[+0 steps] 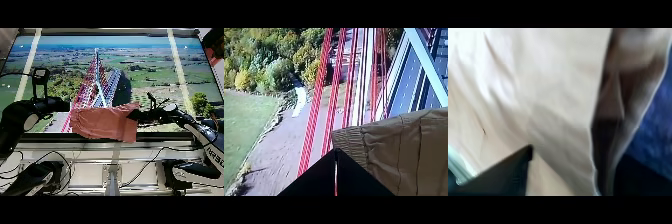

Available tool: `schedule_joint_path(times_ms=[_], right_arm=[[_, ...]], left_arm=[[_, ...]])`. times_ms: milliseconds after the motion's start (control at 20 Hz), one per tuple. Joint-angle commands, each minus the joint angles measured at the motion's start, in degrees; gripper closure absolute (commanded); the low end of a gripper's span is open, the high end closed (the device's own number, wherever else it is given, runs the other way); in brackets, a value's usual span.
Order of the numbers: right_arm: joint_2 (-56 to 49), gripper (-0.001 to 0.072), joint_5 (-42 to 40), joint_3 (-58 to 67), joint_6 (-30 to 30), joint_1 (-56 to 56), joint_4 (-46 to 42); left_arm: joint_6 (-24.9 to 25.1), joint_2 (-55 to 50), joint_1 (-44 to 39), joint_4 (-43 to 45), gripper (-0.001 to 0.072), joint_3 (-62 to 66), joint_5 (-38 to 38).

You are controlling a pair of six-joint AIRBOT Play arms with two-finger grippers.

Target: Fold the clothes and pants, and hang the long-sleeved shirts on hangers.

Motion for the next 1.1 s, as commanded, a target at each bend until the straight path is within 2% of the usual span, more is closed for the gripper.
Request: schedule_joint_path(times_ms=[0, 100, 150, 550, 650, 800, 1050], right_arm=[[-0.37, 0.0533, 1.62, 2.82, 0.37, 0.66, 4.85], [-0.37, 0.0568, 2.73, 3.93, 0.33, 0.66, 9.84], [-0.35, 0.0695, 3.37, 4.74, 0.33, 0.66, 11.85], [2.51, 0.0704, 12.2, 23.43, 0.44, -2.97, 12.85], [4.72, 0.0704, 12.28, 29.05, 2.99, -5.84, 12.44], [8.24, 0.0704, 12.13, 37.53, 8.57, -12.09, 6.29], [14.08, 0.0704, 12.13, 49.92, 23.43, -26.73, -15.04]], left_arm=[[0.02, -0.04, 0.07, 0.04, 0.0693, 0.02, 0.0], [0.02, -0.04, 0.07, 0.04, 0.0694, 0.02, 0.02], [0.02, -0.04, 0.07, 0.04, 0.0694, 0.02, 0.0], [0.02, -0.04, 0.07, 0.04, 0.0694, 0.02, -0.02], [0.02, -0.04, 0.07, 0.04, 0.0694, 0.02, -0.02], [0.02, -0.04, 0.07, 0.04, 0.0694, 0.02, -0.02], [0.02, -0.04, 0.07, 0.04, 0.0693, 0.02, -0.02]])
